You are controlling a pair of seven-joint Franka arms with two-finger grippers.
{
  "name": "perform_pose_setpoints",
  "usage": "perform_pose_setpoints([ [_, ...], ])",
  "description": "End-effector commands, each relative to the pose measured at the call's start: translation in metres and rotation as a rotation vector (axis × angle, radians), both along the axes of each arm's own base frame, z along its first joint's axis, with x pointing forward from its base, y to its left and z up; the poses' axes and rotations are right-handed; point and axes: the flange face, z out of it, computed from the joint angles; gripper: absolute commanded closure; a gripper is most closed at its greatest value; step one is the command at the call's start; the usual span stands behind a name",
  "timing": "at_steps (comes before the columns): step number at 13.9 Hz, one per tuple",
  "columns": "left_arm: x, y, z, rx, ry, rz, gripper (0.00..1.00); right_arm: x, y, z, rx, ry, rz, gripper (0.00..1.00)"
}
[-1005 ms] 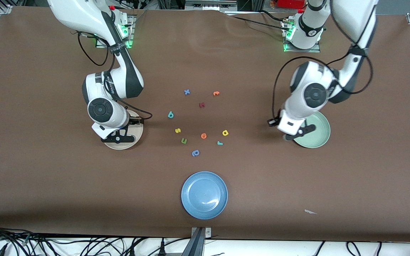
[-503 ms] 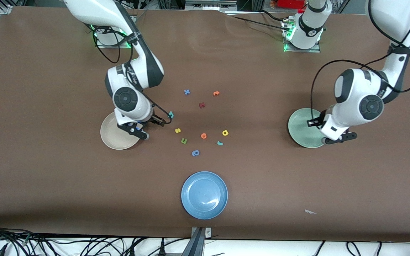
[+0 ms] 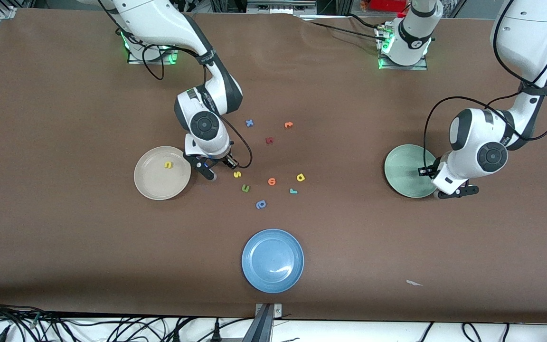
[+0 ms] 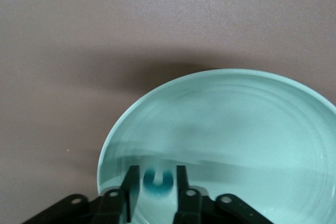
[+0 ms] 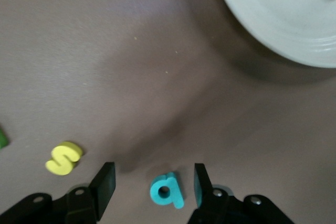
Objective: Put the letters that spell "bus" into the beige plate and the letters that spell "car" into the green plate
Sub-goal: 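Grasp teal q with the right gripper while the left gripper grasps yellow o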
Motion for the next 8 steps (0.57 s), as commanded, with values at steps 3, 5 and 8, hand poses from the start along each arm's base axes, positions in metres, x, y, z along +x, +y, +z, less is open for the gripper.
perform_pose_setpoints([
  [3,0.005,-0.017,0.038,0.011,-0.011,-0.020,0.00,-0.021,0.006,-0.005,0.001,0.013,0.007,0.35],
  [5,0.004,-0.049,0.060,-0.026,-0.017,0.054,0.00,-0.028,0.013,-0.006,0.006,0.023,0.014,0.39],
  [8,0.002,-0.113,0.082,-0.094,-0.029,0.235,0.00,-0.030,0.014,-0.008,0.004,0.025,0.019,0.44],
])
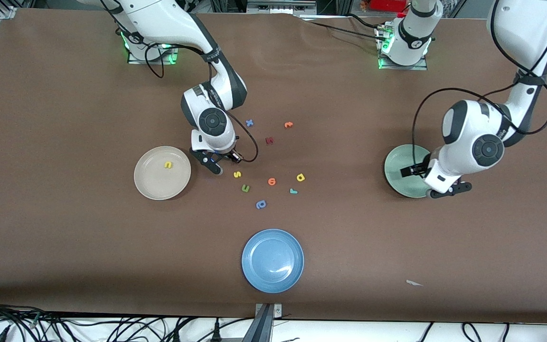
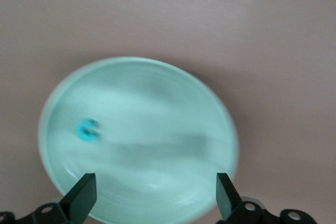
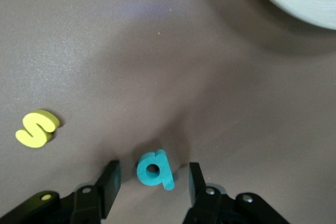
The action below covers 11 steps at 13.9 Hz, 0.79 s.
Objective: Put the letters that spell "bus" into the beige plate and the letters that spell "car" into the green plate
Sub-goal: 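Grasp teal q with the right gripper while the left gripper grasps yellow o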
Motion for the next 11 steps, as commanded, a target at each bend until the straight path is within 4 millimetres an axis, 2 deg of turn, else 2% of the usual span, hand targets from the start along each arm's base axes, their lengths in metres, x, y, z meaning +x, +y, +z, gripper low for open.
perform_pose_setpoints([
  [1,-0.005,-0.056,0.024,-0.023,0.002,0.140,0.00,-0.009,-0.001,0.000,0.008,0.002,-0.007,0.47],
  [5,-0.015,-0.151,0.039,-0.022,-0.003,0.277,0.00,-0.009,-0.004,-0.002,0.004,0.005,0.004,0.48],
  [7,-0.011,-0.193,0.038,-0.027,-0.010,0.400,0.00,-0.008,-0.005,-0.003,0.003,0.007,0.013,0.65],
  [9,-0.008,-0.231,0.028,-0.042,-0.028,0.520,0.00,-0.008,-0.007,-0.006,0.000,0.013,0.020,0.75],
  [11,-0.008,-0.254,0.018,-0.030,-0.039,0.586,0.00,-0.006,-0.010,-0.007,0.001,0.014,0.029,0.84],
])
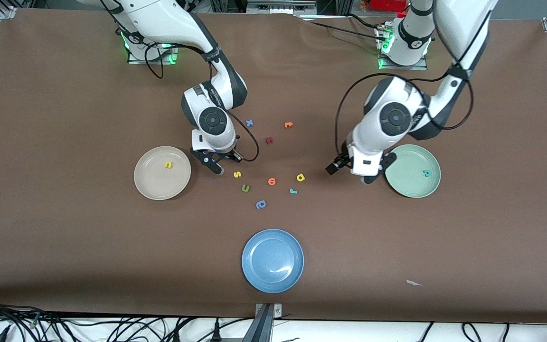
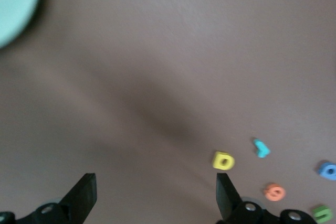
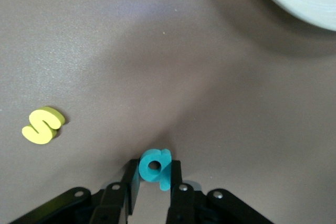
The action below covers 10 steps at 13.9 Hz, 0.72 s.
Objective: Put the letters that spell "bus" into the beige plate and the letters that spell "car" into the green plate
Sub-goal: 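Grasp teal q with the right gripper while the left gripper grasps yellow o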
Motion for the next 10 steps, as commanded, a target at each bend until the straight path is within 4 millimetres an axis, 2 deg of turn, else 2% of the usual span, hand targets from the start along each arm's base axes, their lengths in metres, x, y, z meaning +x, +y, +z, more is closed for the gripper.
perform_pose_setpoints([
  [1,0.016,-0.026,-0.021,0.020,-0.002,0.103,0.00,-0.005,-0.011,-0.008,-0.006,0.022,0.021,0.86],
  [3,0.015,-0.049,-0.037,0.060,-0.018,0.121,0.00,0.001,-0.009,0.005,0.007,0.006,0.026,0.86],
  [4,0.019,-0.055,-0.048,0.076,-0.029,0.117,0.00,0.005,-0.010,0.021,0.016,0.006,0.041,0.86],
  [7,0.023,-0.074,-0.069,0.086,-0.039,0.083,0.00,0.033,-0.052,0.065,-0.018,0.091,0.144,0.86],
  [9,0.017,-0.081,-0.076,0.088,-0.033,0.059,0.02,0.048,-0.089,0.085,-0.018,0.116,0.202,0.85],
  [10,0.012,-0.088,-0.082,0.091,-0.028,0.041,0.04,0.053,-0.108,0.087,-0.022,0.137,0.236,0.85],
])
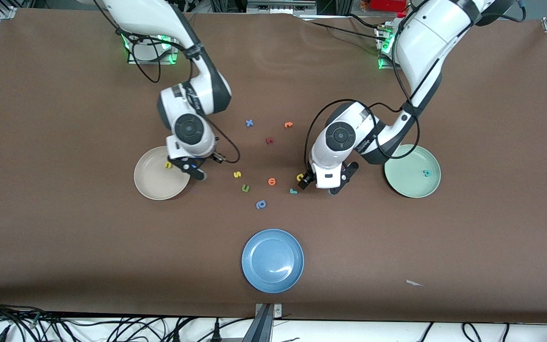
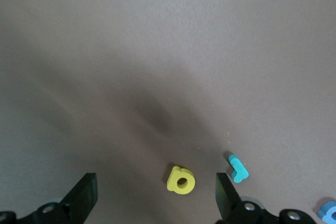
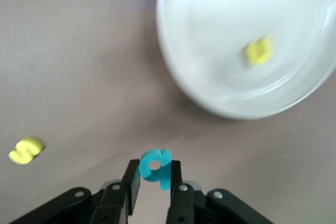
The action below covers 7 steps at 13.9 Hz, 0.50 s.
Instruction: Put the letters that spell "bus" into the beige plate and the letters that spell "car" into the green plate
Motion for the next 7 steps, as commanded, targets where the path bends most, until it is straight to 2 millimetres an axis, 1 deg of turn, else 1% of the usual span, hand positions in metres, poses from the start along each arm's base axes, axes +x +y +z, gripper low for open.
perform_pose_setpoints([
  [1,-0.003,-0.014,-0.015,0.038,-0.021,-0.049,0.04,0.013,-0.051,0.014,0.009,0.055,0.095,0.85],
  [2,-0.005,-0.015,-0.023,0.063,-0.034,-0.083,0.04,0.018,-0.068,0.012,0.010,0.063,0.114,0.85],
  [3,-0.008,-0.018,-0.028,0.080,-0.044,-0.112,0.04,0.022,-0.085,0.005,0.005,0.076,0.119,0.85],
  [4,-0.010,-0.019,-0.032,0.085,-0.043,-0.120,0.07,0.025,-0.104,-0.013,-0.003,0.102,0.125,0.85],
  [5,-0.011,-0.022,-0.034,0.084,-0.041,-0.127,0.14,0.030,-0.123,-0.026,-0.002,0.120,0.141,0.85],
  [6,-0.009,-0.027,-0.033,0.078,-0.048,-0.129,0.14,0.034,-0.137,-0.038,0.003,0.132,0.166,0.85],
  [7,-0.005,-0.028,-0.032,0.071,-0.052,-0.124,0.15,0.035,-0.149,-0.045,0.014,0.139,0.179,0.85],
])
